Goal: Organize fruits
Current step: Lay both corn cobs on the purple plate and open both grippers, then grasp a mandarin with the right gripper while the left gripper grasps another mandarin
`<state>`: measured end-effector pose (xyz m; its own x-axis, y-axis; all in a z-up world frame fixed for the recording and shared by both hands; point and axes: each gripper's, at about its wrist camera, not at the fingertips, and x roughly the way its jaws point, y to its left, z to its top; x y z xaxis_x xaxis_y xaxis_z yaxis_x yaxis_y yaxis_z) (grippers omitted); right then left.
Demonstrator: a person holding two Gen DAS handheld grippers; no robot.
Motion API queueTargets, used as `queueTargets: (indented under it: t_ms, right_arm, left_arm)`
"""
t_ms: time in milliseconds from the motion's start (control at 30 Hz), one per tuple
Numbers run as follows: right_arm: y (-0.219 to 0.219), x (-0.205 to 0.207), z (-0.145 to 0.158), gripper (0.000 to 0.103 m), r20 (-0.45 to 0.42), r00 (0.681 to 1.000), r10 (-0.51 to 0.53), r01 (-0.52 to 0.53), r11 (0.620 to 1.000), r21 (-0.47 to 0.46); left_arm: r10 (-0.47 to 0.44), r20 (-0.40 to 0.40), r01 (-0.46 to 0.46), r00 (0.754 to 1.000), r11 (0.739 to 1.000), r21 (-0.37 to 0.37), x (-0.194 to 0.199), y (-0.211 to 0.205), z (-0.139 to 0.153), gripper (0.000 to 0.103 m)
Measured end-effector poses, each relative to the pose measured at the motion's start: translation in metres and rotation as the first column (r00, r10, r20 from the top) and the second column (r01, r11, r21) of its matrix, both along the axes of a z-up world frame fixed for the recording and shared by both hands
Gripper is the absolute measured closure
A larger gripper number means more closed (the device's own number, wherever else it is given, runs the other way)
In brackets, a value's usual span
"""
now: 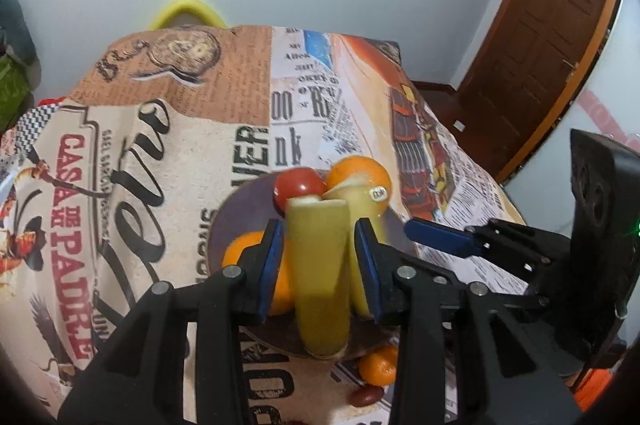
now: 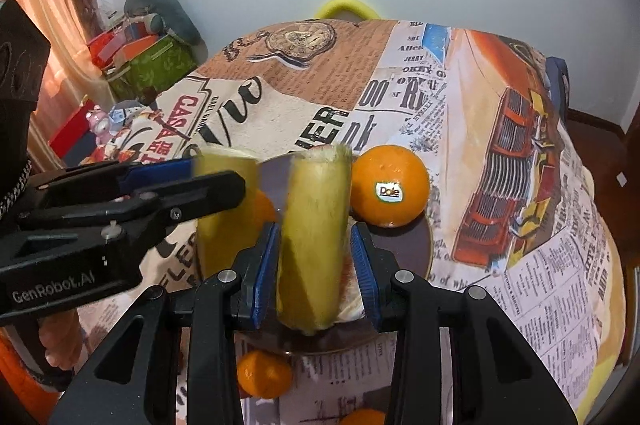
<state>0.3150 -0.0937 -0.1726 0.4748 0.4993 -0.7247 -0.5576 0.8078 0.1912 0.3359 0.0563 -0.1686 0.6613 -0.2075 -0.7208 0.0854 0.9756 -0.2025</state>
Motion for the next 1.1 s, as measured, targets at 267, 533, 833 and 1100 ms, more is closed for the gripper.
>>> queueTargets:
  t_ms: [267,533,833,1100]
  right_arm:
    - [-0.012,-0.009,0.009,0.069,0.021,1.000,-0.016,0.016,1.000,-0.008]
    - [-0.032,-0.036,0.024,0.069,0.049,0.998,-0.027,0.028,1.000,-0.005]
    - [-0.056,-0.068,0.030,0.067,0.058,0.997,-0.054,0.056,0.998,-0.025]
    - [-0.071,-0.083,0.016,0.057,0.037,0.996,-0.076,0.078,0.995,-0.062]
  left_arm:
    - [0.015,0.018,-0.015,1.000,1.000,0.012,-0.009,0.004,0.011,0.066]
    - [0.012,0.040,-0.015,0.999,0.996,0.085,-0.047,-0.003,0.026,0.066]
    - [0.007,0.019,-0.009,1.000,0.995,0.100,-0.086,-0.016,0.028,0.064]
    - [0.000,-0.047,0.004,0.999,0.997,0.077,-0.103,-0.033,0.005,0.062]
